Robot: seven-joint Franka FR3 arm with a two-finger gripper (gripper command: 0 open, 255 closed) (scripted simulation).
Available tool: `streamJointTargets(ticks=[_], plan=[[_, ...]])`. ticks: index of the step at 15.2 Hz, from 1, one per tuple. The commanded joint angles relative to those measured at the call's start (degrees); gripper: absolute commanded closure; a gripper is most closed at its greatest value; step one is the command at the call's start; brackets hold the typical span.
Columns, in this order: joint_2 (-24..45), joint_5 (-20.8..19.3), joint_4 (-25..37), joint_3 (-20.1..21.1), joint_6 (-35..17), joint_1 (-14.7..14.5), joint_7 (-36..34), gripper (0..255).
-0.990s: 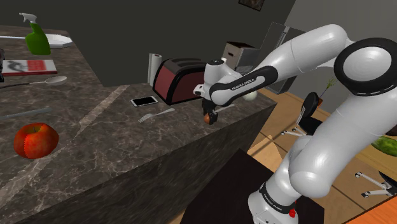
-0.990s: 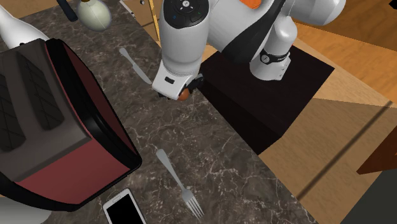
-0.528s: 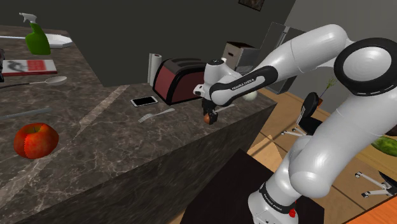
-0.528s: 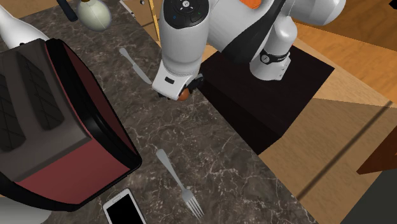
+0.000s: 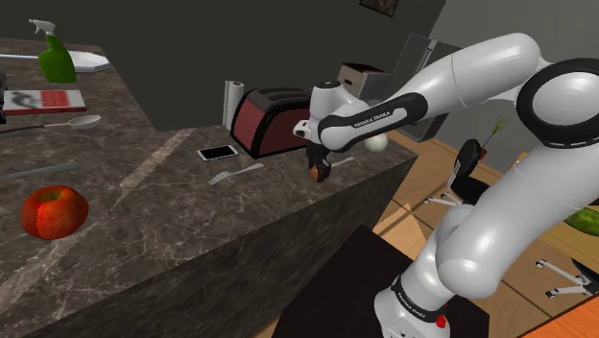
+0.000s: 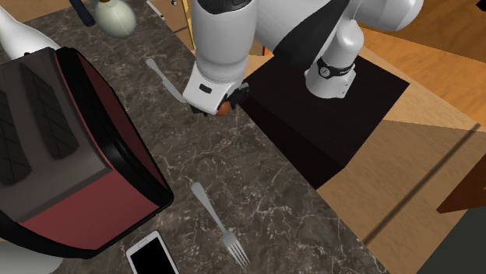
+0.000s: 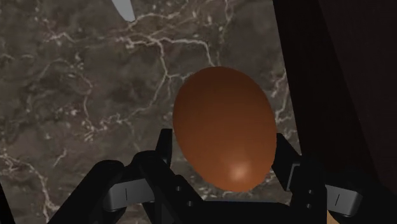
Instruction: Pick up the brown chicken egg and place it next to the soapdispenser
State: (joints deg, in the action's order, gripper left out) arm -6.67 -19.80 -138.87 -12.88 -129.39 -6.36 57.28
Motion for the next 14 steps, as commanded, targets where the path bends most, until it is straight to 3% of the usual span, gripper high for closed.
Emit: streamJointTargets(ticks=[1, 14], plan=[[-1.0, 0.1, 0.5, 0.0, 1.5, 0.0, 0.5, 255], [-6.3, 1.3, 5.8, 0.7, 11.9, -0.4, 2.7, 255]])
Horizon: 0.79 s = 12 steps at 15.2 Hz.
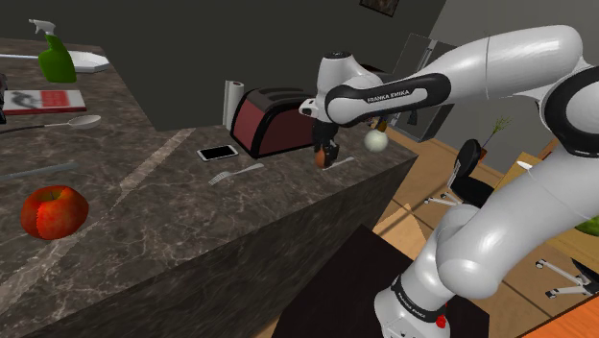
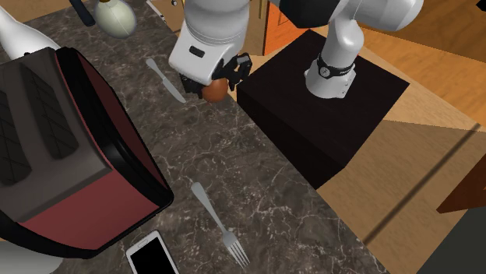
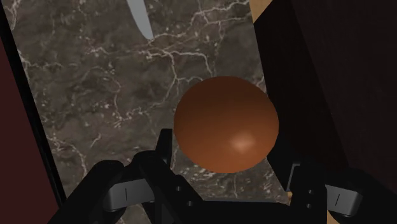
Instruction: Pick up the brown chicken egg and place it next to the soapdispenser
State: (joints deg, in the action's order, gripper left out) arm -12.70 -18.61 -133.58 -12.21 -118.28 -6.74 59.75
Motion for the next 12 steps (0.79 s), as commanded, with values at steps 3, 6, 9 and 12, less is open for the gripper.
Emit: streamJointTargets(ticks=[3, 6, 9, 12], plan=[[-1.1, 0.3, 2.1, 0.2, 3.1, -0.1, 0.7, 255], [-1.9, 0.6, 3.7, 0.4, 5.5, -0.2, 1.1, 255], [-2.5, 0.8, 5.4, 0.6, 7.8, -0.3, 1.6, 255], [-3.0, 1.0, 7.2, 0.7, 10.1, -0.4, 2.1, 255]])
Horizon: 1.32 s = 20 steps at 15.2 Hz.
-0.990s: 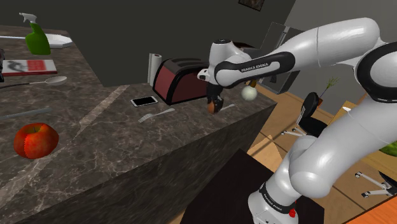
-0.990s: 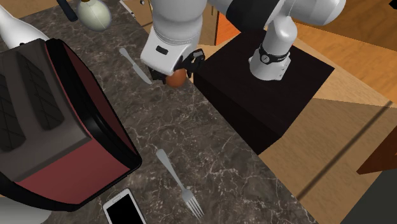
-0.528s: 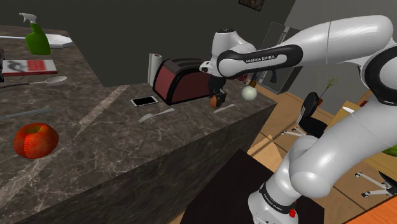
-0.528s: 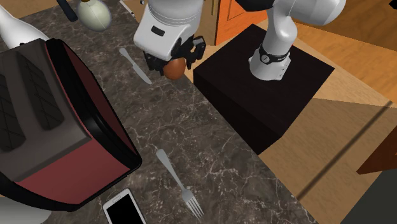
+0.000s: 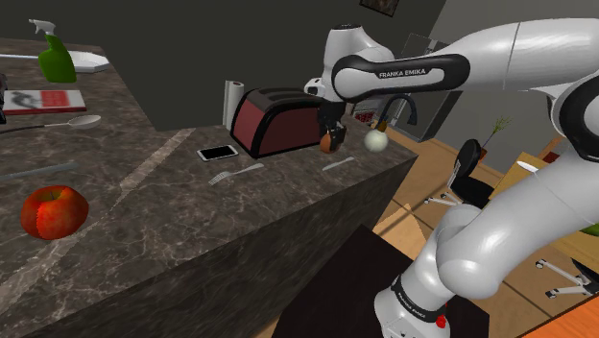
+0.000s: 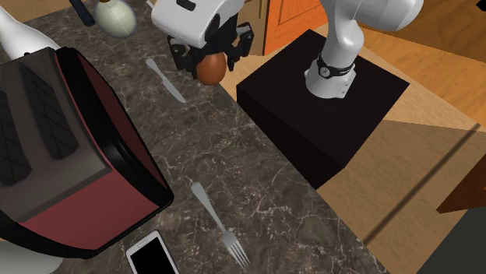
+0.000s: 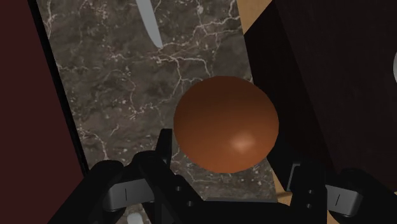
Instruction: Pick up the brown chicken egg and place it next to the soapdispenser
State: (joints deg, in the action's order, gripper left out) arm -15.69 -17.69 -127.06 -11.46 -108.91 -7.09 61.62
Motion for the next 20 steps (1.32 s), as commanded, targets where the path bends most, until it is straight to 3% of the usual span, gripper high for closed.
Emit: streamJointTargets(ticks=[1, 14, 20], plan=[[-0.2, 0.1, 1.3, 0.1, 1.4, 0.0, 0.4, 255], [-0.9, 0.9, 10.0, 0.7, 10.7, -0.3, 2.4, 255], [0.0, -0.8, 10.9, -4.9, 8.4, 3.0, 10.5, 255]])
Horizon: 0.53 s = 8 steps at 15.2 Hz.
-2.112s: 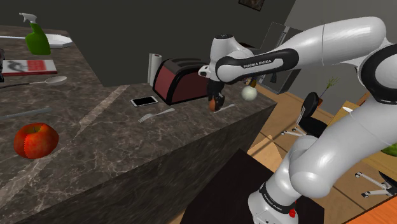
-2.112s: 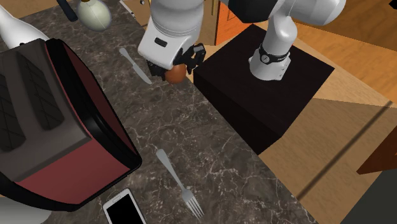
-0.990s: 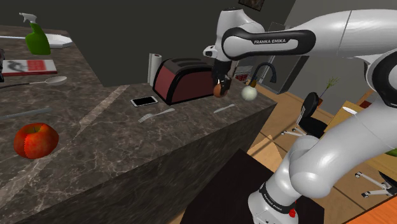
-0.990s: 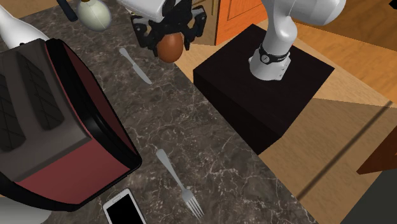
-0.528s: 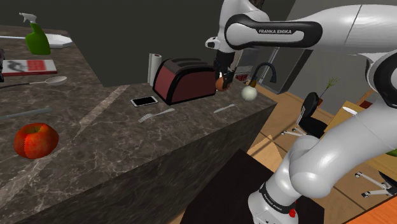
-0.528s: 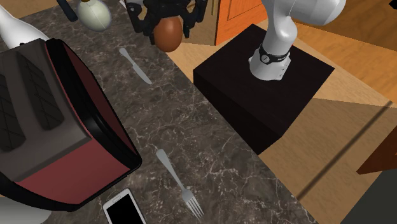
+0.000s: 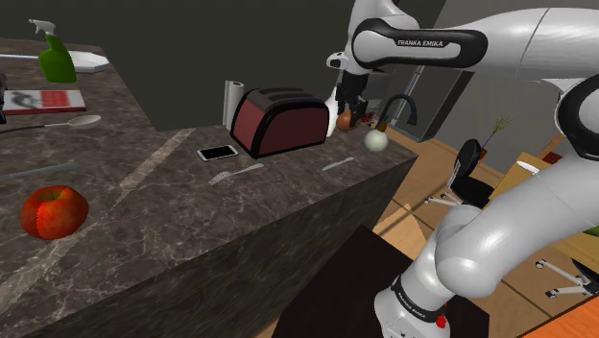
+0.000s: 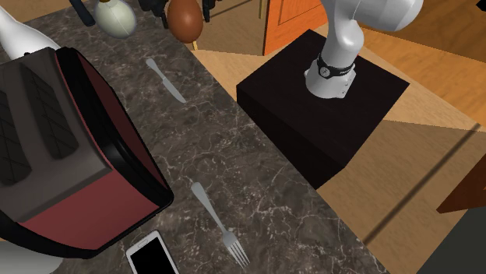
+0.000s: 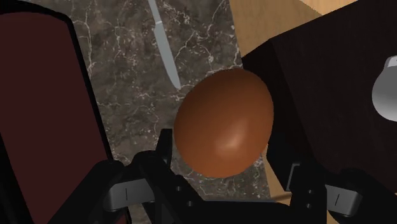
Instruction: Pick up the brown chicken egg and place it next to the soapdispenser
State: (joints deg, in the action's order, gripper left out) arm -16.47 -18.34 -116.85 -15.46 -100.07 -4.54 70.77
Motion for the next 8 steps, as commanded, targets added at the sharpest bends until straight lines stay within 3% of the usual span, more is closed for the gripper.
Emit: streamJointTargets(ticks=[1, 8], plan=[[1.1, -0.3, 1.0, -1.9, -0.9, 1.0, 2.8, 255], [5.5, -0.1, 5.3, -8.7, -3.8, 4.6, 13.0, 255]])
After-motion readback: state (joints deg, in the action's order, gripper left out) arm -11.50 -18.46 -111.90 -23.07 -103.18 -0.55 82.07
